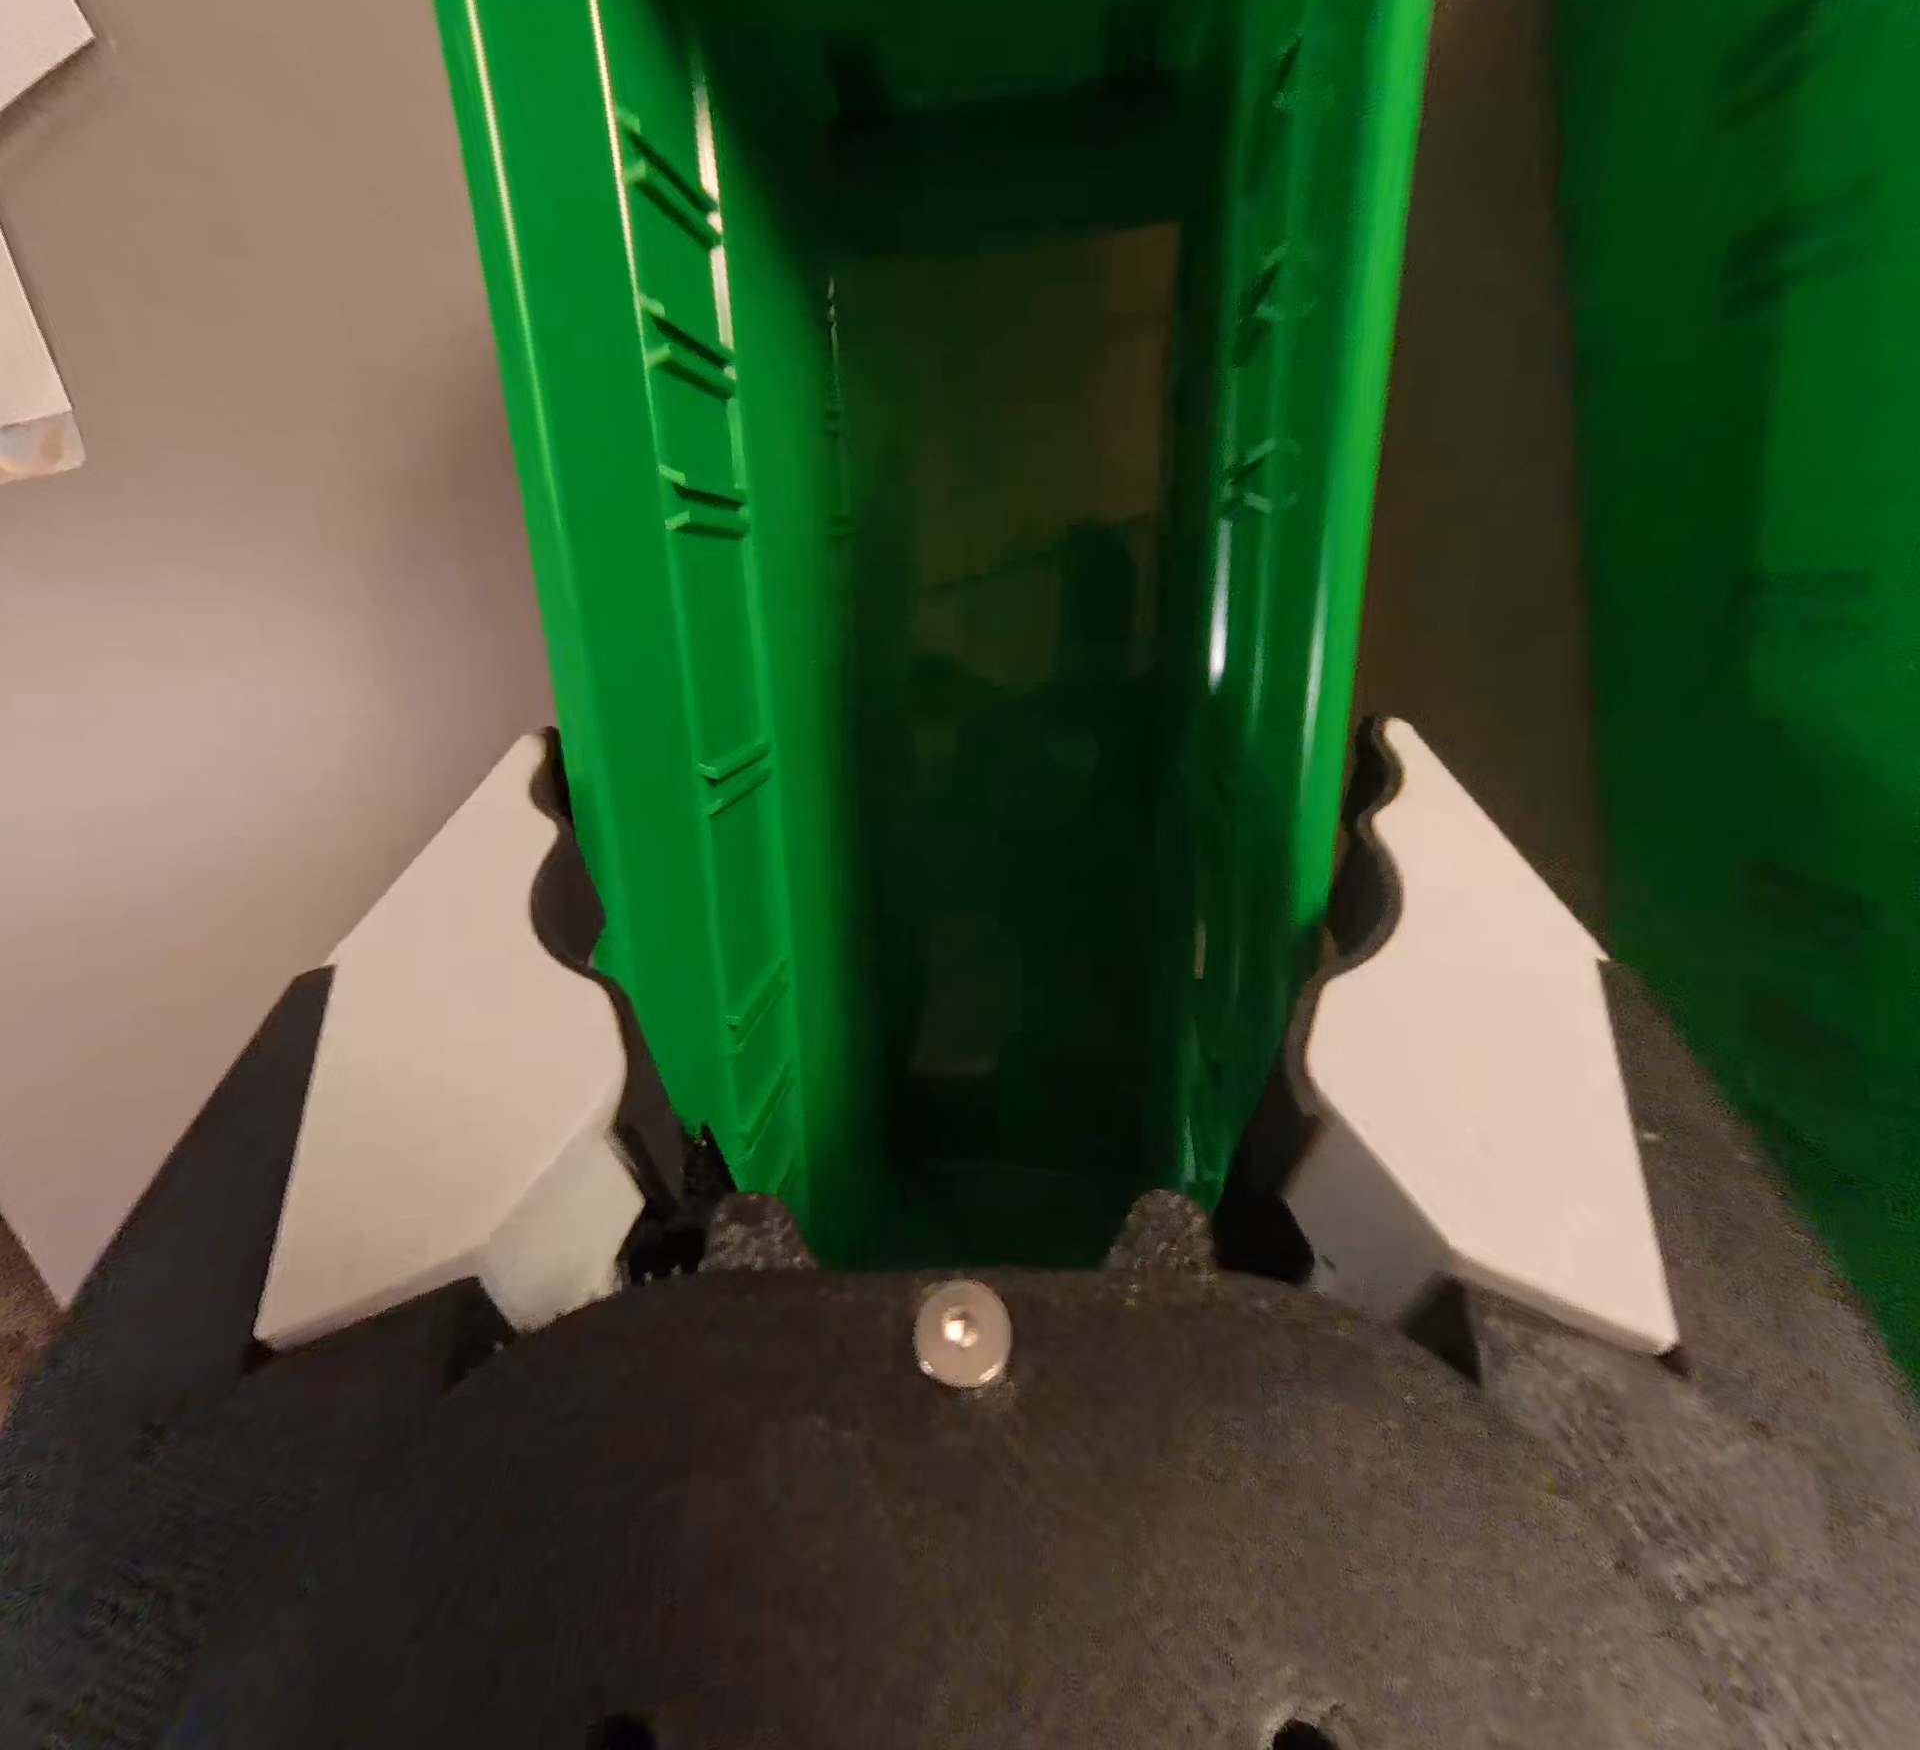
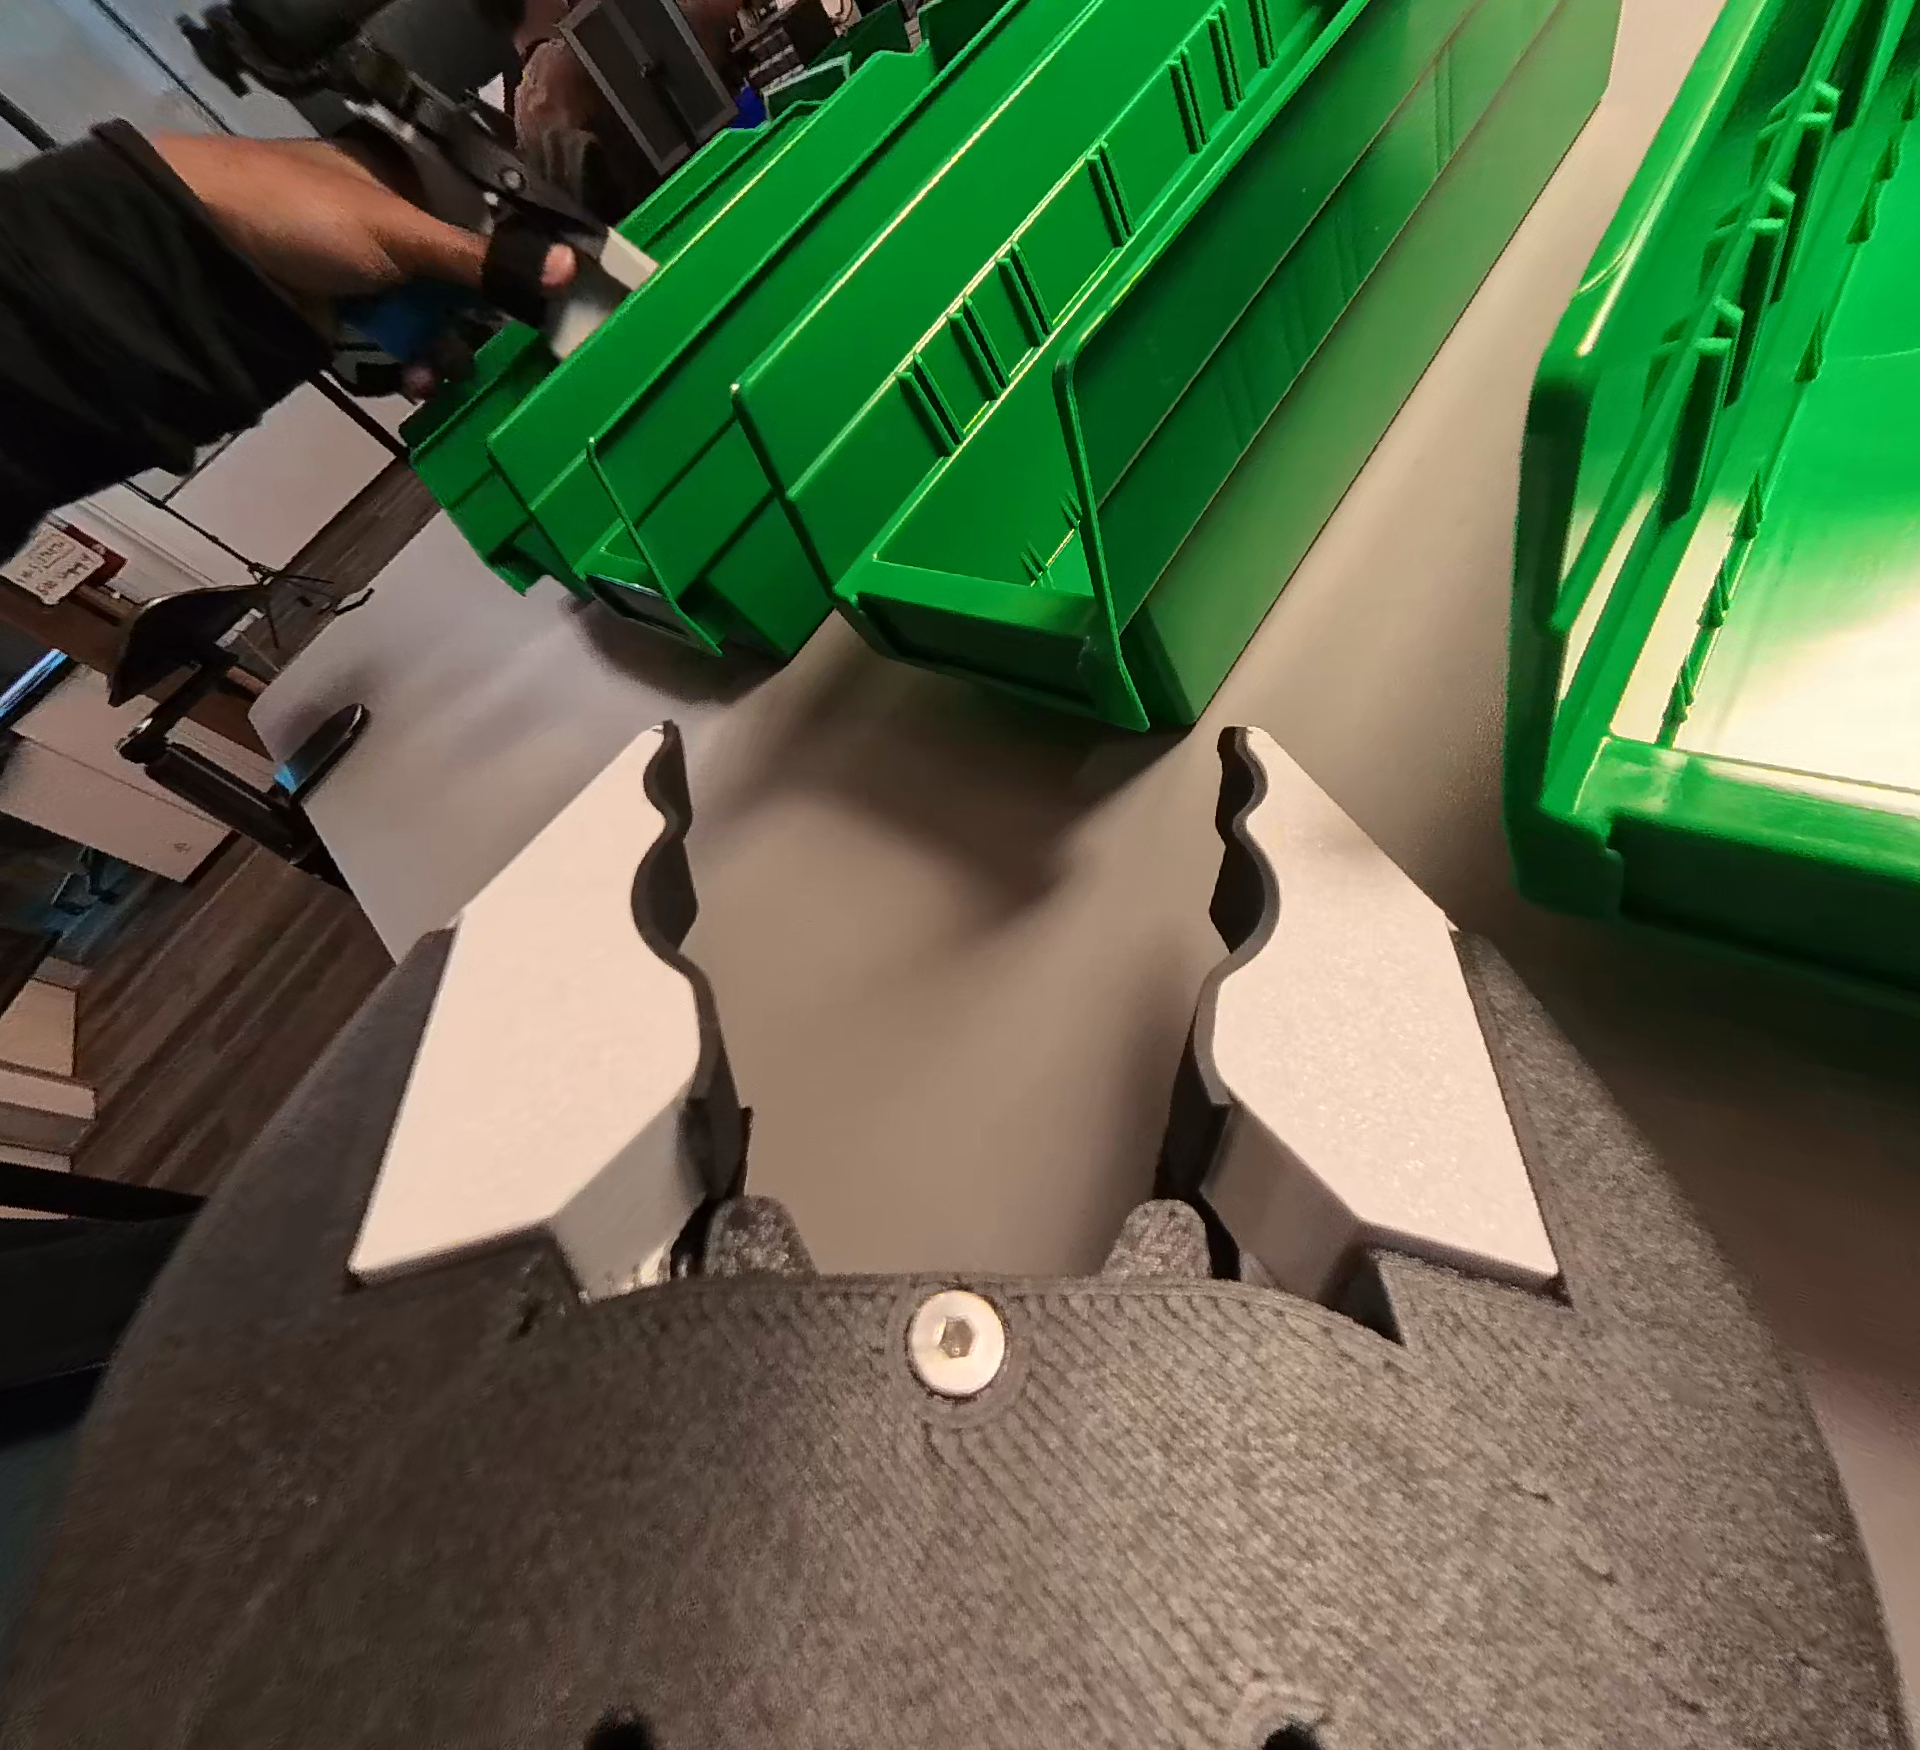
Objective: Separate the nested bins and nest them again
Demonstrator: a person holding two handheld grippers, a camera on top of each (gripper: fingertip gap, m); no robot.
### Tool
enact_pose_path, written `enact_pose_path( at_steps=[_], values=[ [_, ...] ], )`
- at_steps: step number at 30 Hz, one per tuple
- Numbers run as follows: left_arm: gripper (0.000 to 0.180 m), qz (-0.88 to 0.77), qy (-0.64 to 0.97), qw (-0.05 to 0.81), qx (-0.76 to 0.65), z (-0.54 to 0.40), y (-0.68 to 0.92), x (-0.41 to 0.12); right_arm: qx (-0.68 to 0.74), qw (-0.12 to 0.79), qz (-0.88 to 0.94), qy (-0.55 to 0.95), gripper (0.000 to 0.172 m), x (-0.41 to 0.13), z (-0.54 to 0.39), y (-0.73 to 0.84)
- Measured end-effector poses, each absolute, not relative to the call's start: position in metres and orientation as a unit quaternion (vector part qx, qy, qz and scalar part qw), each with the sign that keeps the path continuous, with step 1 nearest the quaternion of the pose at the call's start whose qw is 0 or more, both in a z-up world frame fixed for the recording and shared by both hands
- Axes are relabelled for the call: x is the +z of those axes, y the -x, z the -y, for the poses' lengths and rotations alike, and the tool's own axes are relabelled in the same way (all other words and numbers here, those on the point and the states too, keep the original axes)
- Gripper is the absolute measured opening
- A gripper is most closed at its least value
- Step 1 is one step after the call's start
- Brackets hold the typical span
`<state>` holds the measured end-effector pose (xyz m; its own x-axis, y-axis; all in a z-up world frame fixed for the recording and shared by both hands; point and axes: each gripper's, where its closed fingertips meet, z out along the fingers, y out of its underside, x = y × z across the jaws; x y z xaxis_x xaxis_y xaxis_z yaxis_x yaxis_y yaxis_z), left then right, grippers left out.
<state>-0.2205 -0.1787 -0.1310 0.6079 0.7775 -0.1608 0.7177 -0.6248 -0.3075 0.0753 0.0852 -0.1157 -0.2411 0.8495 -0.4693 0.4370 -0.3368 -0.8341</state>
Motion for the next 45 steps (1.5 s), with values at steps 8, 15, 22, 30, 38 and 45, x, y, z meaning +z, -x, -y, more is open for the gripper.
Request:
enact_pose_path(
  at_steps=[8, 15, 22, 30, 38, 45],
  values=[
    [0.141, 0.409, 0.9, 0.112, 0.104, 0.175, 0.213, -0.128, 0.566, 0.179, 0.55, 0.587, 0.102, -0.116, -0.084, -0.075],
    [0.136, 0.393, 0.908, 0.101, 0.108, 0.176, 0.213, -0.128, 0.565, 0.178, 0.553, 0.586, 0.101, -0.117, -0.082, -0.075],
    [0.11, 0.383, 0.907, 0.112, 0.134, 0.178, 0.217, -0.121, 0.567, 0.176, 0.553, 0.585, 0.1, -0.116, -0.082, -0.075],
    [0.106, 0.4, 0.896, 0.15, 0.123, 0.18, 0.203, -0.096, 0.572, 0.171, 0.551, 0.583, 0.099, -0.116, -0.082, -0.076],
    [0.108, 0.39, 0.888, 0.224, 0.097, 0.156, 0.167, -0.023, 0.576, 0.168, 0.548, 0.582, 0.098, -0.115, -0.082, -0.076],
    [0.109, 0.382, 0.886, 0.253, 0.073, 0.112, 0.134, 0.014, 0.578, 0.166, 0.548, 0.582, 0.098, -0.115, -0.082, -0.076]
  ],
)
